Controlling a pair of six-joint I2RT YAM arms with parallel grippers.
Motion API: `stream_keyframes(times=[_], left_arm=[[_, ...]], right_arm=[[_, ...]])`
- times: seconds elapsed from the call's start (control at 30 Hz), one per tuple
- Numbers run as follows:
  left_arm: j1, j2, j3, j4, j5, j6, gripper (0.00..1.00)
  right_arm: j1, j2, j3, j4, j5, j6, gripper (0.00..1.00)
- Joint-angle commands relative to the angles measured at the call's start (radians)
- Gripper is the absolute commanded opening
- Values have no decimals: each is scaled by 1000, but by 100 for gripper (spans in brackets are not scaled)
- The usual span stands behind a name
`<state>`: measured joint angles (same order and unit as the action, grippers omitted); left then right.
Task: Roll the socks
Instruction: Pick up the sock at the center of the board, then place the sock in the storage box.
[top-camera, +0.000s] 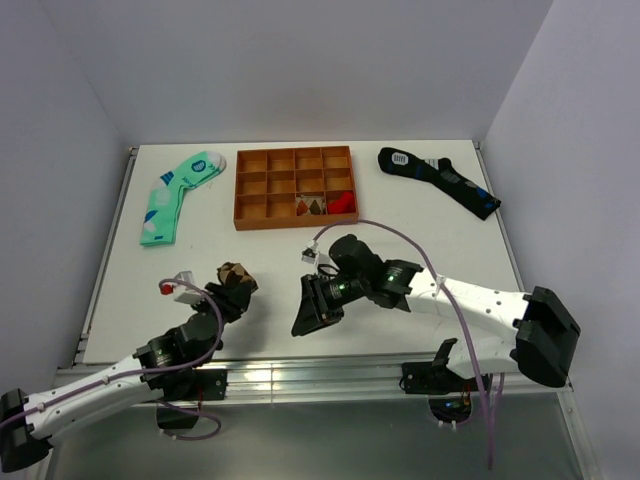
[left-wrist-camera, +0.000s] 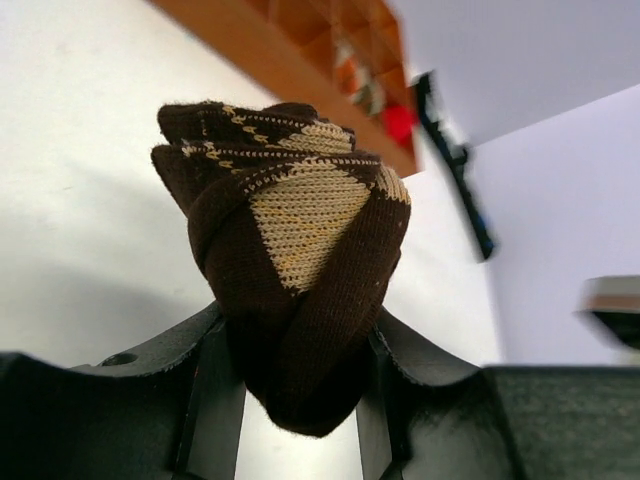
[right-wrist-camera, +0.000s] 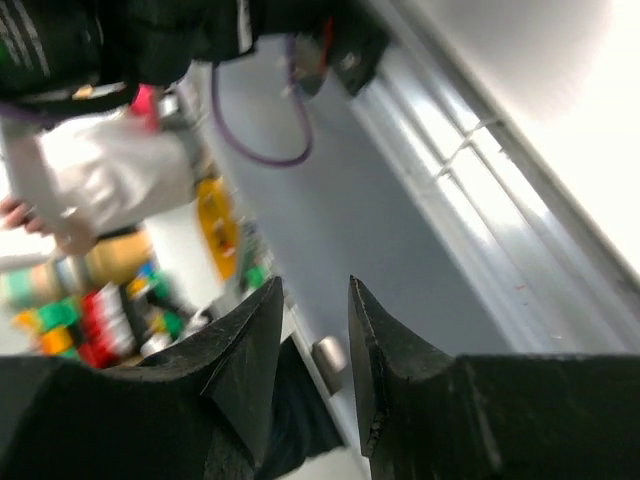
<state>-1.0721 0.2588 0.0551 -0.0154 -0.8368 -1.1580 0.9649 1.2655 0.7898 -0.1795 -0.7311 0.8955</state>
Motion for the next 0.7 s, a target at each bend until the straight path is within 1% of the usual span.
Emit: stream_keyframes(times=[0.0,0.03,0.07,0.1,0.13,0.17,0.2,0.23,0.27,0.3,0.33,0.37,0.4,0.43,0.47,0.5,0.53,0.57,0.6,0.63,0.67], left_arm=[[8,104,133,-40,-51,33,0],[18,179,167,-43,-47,52,0],[29,219,198,-29,-9,79,0],[46,261,260,-17,23,128,1],[96,340,293,-15,59,141,0],[125,376,320,-8,91,158,0],[158,411,374,8,164,191,0],[216,478,402,8,189,208,0],[240,515,437,-1,215,211,0],[268,558,516,-17,267,237,0],[317,641,557,-32,300,251,0],[342,686,599,-50,329,277,0],[363,729,686,-61,390,296,0],[398,816,728,-73,428,319,0],[415,865,782,-105,452,345,0],[432,913,883,-122,476,368,0],[452,1006,935,-147,517,386,0],[458,1049,984,-193,539,418,0],[466,1092,1073,-217,560,431,0],[481,1172,1119,-253,573,432,0],[488,1201,1155,-294,581,446,0]], right_arm=[[-11,-77,94,-214,179,-121,40],[-11,-90,100,-233,206,-127,40],[-14,-107,109,-254,231,-135,40],[-18,-136,117,-296,277,-153,40],[-29,-153,130,-314,289,-159,41],[-37,-169,134,-330,298,-167,41],[-46,-199,144,-357,324,-181,41],[-54,-212,150,-373,341,-187,41],[-67,-224,157,-391,360,-194,41],[-74,-238,172,-423,374,-210,41],[-80,-242,175,-436,396,-213,41],[-92,-250,180,-446,406,-219,41],[-97,-259,192,-466,413,-231,41],[-103,-264,198,-477,441,-236,41],[-112,-267,204,-500,456,-242,41],[-118,-268,221,-512,470,-257,41],[-124,-268,229,-521,481,-263,41],[-129,-271,236,-531,499,-270,41],[-138,-270,244,-537,503,-282,41],[-144,-270,246,-538,499,-286,41],[-149,-268,247,-538,496,-291,41]])
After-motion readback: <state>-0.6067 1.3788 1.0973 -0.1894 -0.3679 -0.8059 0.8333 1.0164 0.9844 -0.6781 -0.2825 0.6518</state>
